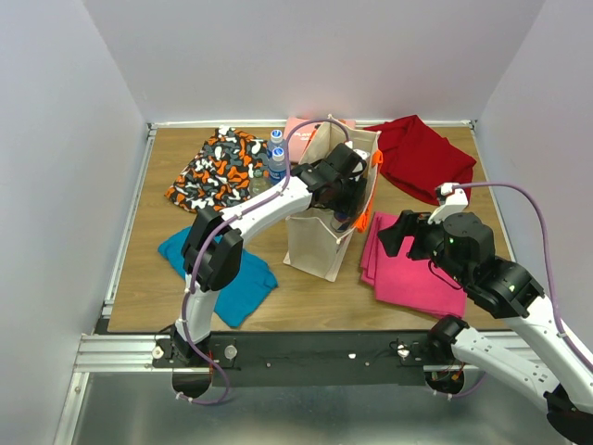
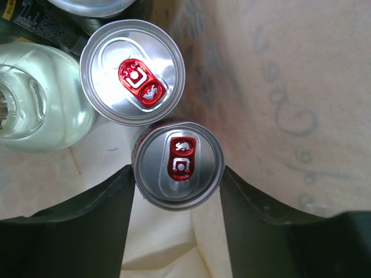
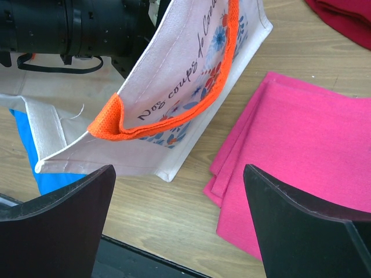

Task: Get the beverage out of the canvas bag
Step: Take out the drink from the canvas bag.

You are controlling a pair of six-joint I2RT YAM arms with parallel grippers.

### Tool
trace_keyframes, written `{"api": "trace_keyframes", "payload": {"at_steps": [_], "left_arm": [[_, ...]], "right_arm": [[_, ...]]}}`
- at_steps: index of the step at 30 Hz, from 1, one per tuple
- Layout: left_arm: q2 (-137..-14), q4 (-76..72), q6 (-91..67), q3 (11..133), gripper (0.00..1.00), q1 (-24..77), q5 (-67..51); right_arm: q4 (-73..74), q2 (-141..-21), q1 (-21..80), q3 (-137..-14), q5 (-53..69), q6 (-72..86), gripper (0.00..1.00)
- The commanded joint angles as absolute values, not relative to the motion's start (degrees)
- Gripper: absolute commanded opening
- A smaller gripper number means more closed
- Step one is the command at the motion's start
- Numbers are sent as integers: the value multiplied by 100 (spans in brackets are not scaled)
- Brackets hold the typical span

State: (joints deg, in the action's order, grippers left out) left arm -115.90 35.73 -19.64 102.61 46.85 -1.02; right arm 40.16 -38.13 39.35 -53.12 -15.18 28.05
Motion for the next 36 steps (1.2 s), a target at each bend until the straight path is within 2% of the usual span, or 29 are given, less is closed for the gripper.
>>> {"api": "trace_keyframes", "payload": {"at_steps": [1,4,8,12,15,36], "left_arm": [[-11619,3481,-1942,10266,54,4737,-185],[-11610,3507,-1916,10231,52,4746,-167],[-11619,3559,-1890,10213,38,4755,-167],[-11610,3586,-1890,10213,14,4764,-167],[-11593,3595,-1881,10213,0,4772,-150],[-11259,3911,-1758,10494,0,4860,308]], "right_arm": [[3973,-3753,3929,-5238,-1670,2848,100],[3981,-3771,3929,-5238,-1661,2848,100],[3981,-3779,3920,-5238,-1670,2856,100],[3981,-3771,3929,-5238,-1679,2856,100],[3981,-3771,3929,-5247,-1670,2856,100],[3946,-3762,3929,-5203,-1661,2865,100]]}}
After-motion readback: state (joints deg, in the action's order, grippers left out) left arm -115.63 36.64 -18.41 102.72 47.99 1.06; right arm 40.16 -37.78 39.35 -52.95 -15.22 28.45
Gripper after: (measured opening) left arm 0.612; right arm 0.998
